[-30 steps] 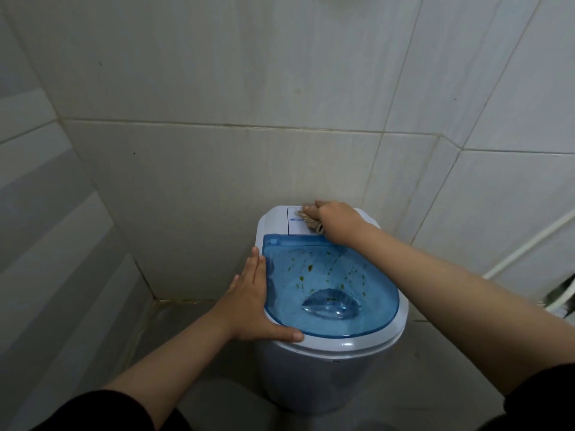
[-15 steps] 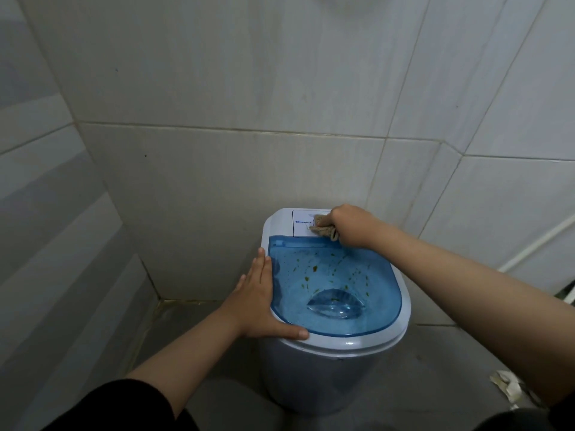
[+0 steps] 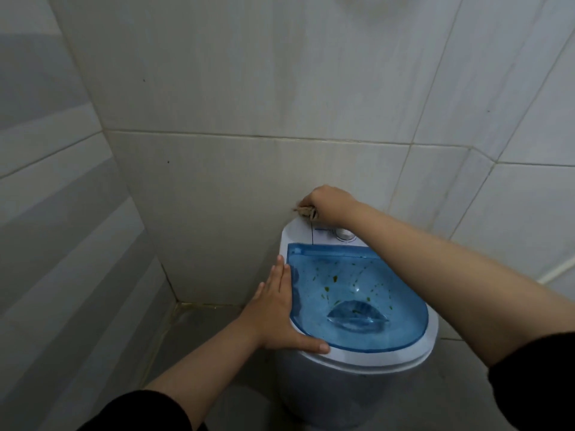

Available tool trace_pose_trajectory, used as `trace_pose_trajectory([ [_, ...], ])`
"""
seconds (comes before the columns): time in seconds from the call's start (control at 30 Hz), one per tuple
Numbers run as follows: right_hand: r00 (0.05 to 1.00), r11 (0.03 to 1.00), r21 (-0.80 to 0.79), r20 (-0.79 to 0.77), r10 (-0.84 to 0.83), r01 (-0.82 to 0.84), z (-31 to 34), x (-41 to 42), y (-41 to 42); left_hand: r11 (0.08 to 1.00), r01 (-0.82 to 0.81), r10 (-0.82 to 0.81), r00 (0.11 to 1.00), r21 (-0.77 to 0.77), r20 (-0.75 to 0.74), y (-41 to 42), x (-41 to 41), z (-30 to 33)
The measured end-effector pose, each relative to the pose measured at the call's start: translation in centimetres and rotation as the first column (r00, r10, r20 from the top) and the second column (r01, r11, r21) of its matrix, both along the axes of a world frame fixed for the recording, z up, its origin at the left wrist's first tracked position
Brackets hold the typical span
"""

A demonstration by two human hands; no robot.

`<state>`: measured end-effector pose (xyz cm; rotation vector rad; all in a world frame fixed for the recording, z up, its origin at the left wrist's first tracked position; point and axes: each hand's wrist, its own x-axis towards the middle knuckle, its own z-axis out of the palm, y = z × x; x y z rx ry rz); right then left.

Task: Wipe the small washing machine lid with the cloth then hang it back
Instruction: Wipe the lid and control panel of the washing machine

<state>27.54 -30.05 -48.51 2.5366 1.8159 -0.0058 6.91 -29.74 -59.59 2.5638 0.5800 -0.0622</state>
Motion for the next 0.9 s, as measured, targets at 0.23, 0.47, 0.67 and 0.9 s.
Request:
trace_pose_trajectory([
  [0.23,0.976,0.992,-0.122,0.217,-0.005,0.032,-4.9,-1.0,0.8,1.000,0.003,-0.003,1.000,-0.009,-0.004,0.1,0.0,0.0],
  [0.47,0.978,0.988,-0.147,0.197,0.076,-0.047,-4.7,-2.8,-0.8,1.000,-0.004,0.004,1.000,-0.005,0.011,-0.1,0.0,-0.1],
  [0.67,0.948,0.947,-0.295,0.244,0.206,-0.130,-2.8,-4.5,-2.3,1.000,-0.005,0.005,1.000,-0.005,0.010,-0.1,0.0,0.1],
  [0.9,0.942,0.929,-0.357,0.270,0.198,-0.093,-1.8,-4.2,-3.7,1.000,-0.008,0.008,1.000,0.005,0.009,-0.2,-0.1,0.1],
])
